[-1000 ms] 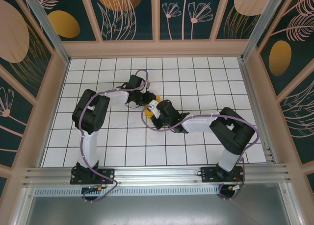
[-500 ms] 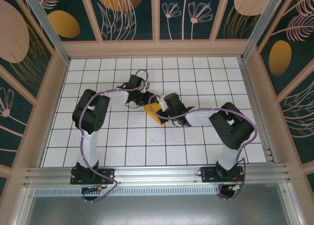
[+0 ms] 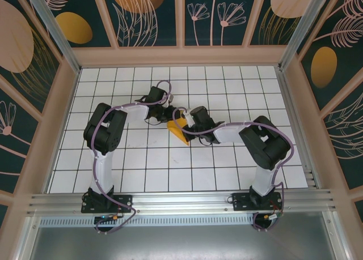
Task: Fold a paper plane with a square sheet of paper (fold left side to right side)
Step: Third fold the triangle at the center of the table.
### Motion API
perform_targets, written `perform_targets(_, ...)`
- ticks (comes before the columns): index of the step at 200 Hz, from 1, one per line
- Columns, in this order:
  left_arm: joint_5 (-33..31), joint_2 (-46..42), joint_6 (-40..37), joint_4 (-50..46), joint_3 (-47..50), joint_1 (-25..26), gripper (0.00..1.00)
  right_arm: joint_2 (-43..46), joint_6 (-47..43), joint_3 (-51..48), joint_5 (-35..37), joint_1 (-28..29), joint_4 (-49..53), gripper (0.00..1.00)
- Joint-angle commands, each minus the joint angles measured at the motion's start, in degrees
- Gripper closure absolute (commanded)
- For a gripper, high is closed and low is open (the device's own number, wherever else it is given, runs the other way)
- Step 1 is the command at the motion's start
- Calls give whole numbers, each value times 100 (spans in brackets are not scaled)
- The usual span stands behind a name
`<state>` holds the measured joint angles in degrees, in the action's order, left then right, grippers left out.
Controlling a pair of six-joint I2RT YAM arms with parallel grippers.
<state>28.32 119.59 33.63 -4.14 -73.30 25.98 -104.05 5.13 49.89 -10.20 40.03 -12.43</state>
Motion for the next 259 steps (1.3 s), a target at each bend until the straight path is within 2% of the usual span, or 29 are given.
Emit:
perform_targets(1, -77, 258, -102, -258, 17, 21, 68, -44, 150, 99, -79, -83, 82, 100)
perform_targets(259, -66, 238, -84, -173, 112, 21, 68, -232, 181, 285, -27, -155, 421, 100)
